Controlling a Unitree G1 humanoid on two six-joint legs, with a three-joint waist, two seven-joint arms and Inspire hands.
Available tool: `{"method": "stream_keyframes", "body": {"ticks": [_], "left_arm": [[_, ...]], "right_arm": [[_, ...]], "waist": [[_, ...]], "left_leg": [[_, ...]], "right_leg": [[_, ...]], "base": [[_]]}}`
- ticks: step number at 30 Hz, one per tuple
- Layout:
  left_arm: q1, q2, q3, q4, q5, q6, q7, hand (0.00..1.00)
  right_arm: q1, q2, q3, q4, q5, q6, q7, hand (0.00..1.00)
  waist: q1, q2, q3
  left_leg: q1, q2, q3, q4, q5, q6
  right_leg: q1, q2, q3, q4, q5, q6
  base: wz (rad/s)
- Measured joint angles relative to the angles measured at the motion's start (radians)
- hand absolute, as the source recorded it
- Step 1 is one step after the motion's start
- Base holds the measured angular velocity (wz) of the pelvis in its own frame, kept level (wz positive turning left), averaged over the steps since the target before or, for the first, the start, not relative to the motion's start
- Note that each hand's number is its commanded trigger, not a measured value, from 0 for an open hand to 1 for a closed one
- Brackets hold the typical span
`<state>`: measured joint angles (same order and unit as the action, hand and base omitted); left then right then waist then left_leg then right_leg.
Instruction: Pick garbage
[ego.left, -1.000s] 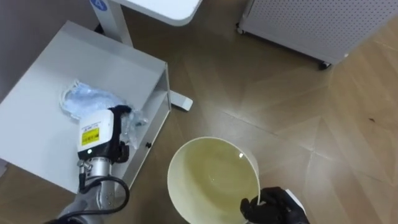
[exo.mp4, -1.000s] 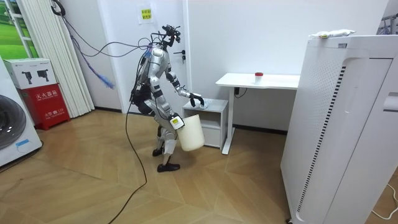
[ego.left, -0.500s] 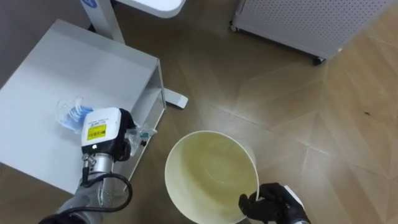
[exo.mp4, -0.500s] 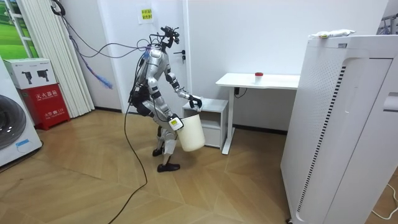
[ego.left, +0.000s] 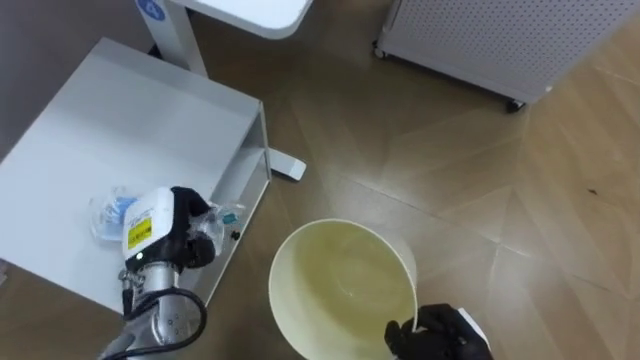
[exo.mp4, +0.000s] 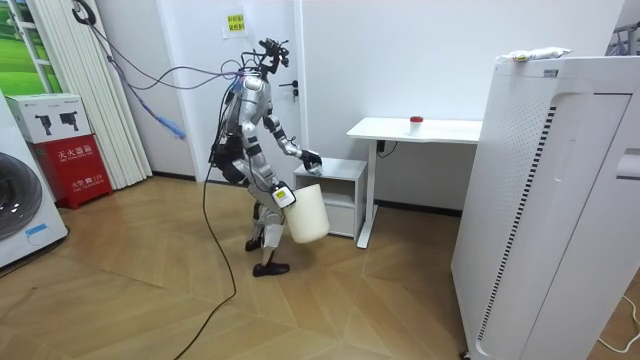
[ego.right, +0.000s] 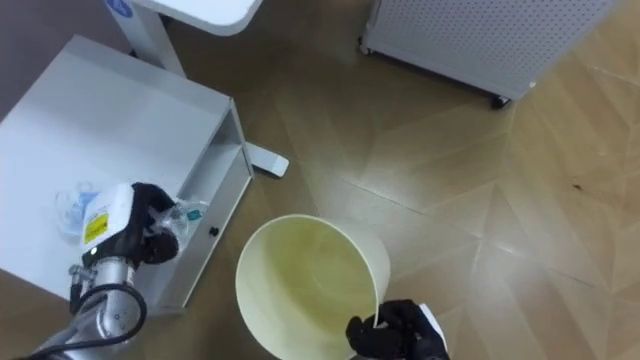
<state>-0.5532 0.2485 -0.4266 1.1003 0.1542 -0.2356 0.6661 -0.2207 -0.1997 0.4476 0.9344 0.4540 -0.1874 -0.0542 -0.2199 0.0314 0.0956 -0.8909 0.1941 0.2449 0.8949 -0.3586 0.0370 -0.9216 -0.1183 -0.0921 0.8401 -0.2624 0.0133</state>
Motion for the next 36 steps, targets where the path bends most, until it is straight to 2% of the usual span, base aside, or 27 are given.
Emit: {"method": "stream_keyframes", "body": {"ticks": [2,3,4,5,6,8,9,11,12,16,18,21,22,23,30,36], "left_arm": [[0.051,-0.022,0.000,-0.027,-0.082,-0.036,-0.032,1.00],[0.098,-0.042,-0.005,-0.048,-0.117,-0.042,-0.058,1.00],[0.118,-0.050,-0.011,-0.059,-0.130,-0.044,-0.070,1.00],[0.156,-0.065,-0.029,-0.074,-0.156,-0.051,-0.102,1.00],[0.171,-0.071,-0.042,-0.079,-0.168,-0.053,-0.122,1.00],[0.235,-0.101,-0.092,-0.121,-0.195,-0.054,-0.196,1.00],[0.253,-0.104,-0.107,-0.138,-0.205,-0.054,-0.218,1.00],[0.296,-0.124,-0.154,-0.170,-0.264,-0.054,-0.313,1.00],[0.318,-0.134,-0.164,-0.181,-0.290,-0.053,-0.364,1.00],[0.369,-0.159,-0.171,-0.211,-0.322,-0.035,-0.516,1.00],[0.401,-0.159,-0.190,-0.226,-0.346,-0.025,-0.601,1.00],[0.441,-0.146,-0.214,-0.264,-0.409,-0.005,-0.677,0.98],[0.447,-0.142,-0.220,-0.270,-0.415,-0.002,-0.689,0.60],[0.458,-0.137,-0.226,-0.280,-0.420,0.003,-0.716,0.01],[0.473,-0.131,-0.225,-0.302,-0.421,0.013,-0.768,0.00],[0.487,-0.112,-0.220,-0.323,-0.416,0.017,-0.783,0.00]], "right_arm": [[0.000,0.013,-0.002,0.036,-0.004,-0.009,0.002,1.00],[0.006,0.022,-0.002,0.051,-0.023,-0.009,0.002,1.00],[0.009,0.025,0.000,0.058,-0.029,-0.010,0.002,1.00],[0.010,0.031,0.005,0.079,-0.031,-0.011,0.004,1.00],[0.011,0.032,0.007,0.085,-0.031,-0.010,0.006,1.00],[0.019,0.041,0.014,0.107,-0.031,-0.011,0.024,1.00],[0.021,0.045,0.014,0.112,-0.032,-0.010,0.026,1.00],[0.036,0.057,0.014,0.113,-0.040,-0.007,0.031,1.00],[0.045,0.059,0.012,0.109,-0.039,-0.007,0.041,1.00],[0.069,0.058,0.008,0.094,-0.050,-0.006,0.062,1.00],[0.095,0.053,0.007,0.071,-0.049,0.000,0.060,1.00],[0.104,0.048,0.007,0.064,-0.052,0.001,0.068,1.00],[0.103,0.048,0.007,0.064,-0.055,0.001,0.070,1.00],[0.102,0.048,0.007,0.064,-0.063,0.000,0.073,1.00],[0.107,0.043,0.003,0.065,-0.070,-0.002,0.079,1.00],[0.107,0.040,-0.002,0.071,-0.065,-0.002,0.079,1.00]], "waist": [[0.020,-0.001,-0.0050],[0.029,-0.006,-0.0161],[0.033,-0.006,-0.0197],[0.038,-0.006,-0.0274],[0.041,-0.006,-0.0296],[0.067,-0.010,-0.0399],[0.071,-0.011,-0.0431],[0.089,-0.020,-0.0503],[0.094,-0.029,-0.0567],[0.113,-0.034,-0.0620],[0.134,-0.036,-0.0635],[0.144,-0.035,-0.0644],[0.144,-0.035,-0.0644],[0.146,-0.035,-0.0644],[0.146,-0.034,-0.0648],[0.154,-0.030,-0.0671]], "left_leg": [[0.042,-0.008,0.009,-0.031,0.002,-0.003],[0.073,-0.023,0.016,-0.061,0.008,-0.007],[0.086,-0.031,0.016,-0.075,0.012,-0.009],[0.113,-0.040,0.018,-0.104,0.020,-0.008],[0.123,-0.044,0.019,-0.114,0.023,-0.009],[0.159,-0.050,0.022,-0.148,0.030,-0.013],[0.166,-0.052,0.022,-0.154,0.031,-0.013],[0.194,-0.058,0.026,-0.178,0.035,-0.014],[0.205,-0.067,0.026,-0.193,0.038,-0.014],[0.212,-0.068,0.026,-0.202,0.040,-0.014],[0.216,-0.069,0.028,-0.211,0.040,-0.014],[0.220,-0.069,0.032,-0.227,0.047,-0.012],[0.221,-0.070,0.034,-0.230,0.049,-0.011],[0.222,-0.070,0.036,-0.234,0.051,-0.011],[0.223,-0.069,0.039,-0.237,0.051,-0.012],[0.223,-0.068,0.038,-0.235,0.051,-0.012]], "right_leg": [[0.036,-0.001,0.002,-0.024,0.001,0.002],[0.058,-0.007,0.005,-0.041,0.002,0.004],[0.069,-0.011,0.005,-0.049,0.002,0.005],[0.092,-0.019,0.000,-0.066,0.003,0.006],[0.101,-0.020,0.001,-0.073,0.002,0.008],[0.137,-0.019,0.000,-0.103,0.005,0.012],[0.144,-0.019,0.000,-0.109,0.006,0.013],[0.172,-0.021,-0.004,-0.132,0.008,0.016],[0.176,-0.027,-0.001,-0.135,0.008,0.017],[0.185,-0.025,0.000,-0.151,0.011,0.022],[0.188,-0.026,0.000,-0.155,0.012,0.022],[0.187,-0.035,-0.006,-0.159,0.012,0.022],[0.187,-0.036,-0.008,-0.161,0.012,0.021],[0.187,-0.037,-0.009,-0.163,0.014,0.020],[0.187,-0.037,-0.013,-0.165,0.014,0.020],[0.188,-0.034,-0.013,-0.167,0.016,0.018]], "base": [[0.00],[0.00],[0.12],[0.14],[0.09],[0.00],[0.00],[0.00],[0.00],[0.00],[0.00],[0.04],[0.05],[0.00],[0.00],[0.00]]}}
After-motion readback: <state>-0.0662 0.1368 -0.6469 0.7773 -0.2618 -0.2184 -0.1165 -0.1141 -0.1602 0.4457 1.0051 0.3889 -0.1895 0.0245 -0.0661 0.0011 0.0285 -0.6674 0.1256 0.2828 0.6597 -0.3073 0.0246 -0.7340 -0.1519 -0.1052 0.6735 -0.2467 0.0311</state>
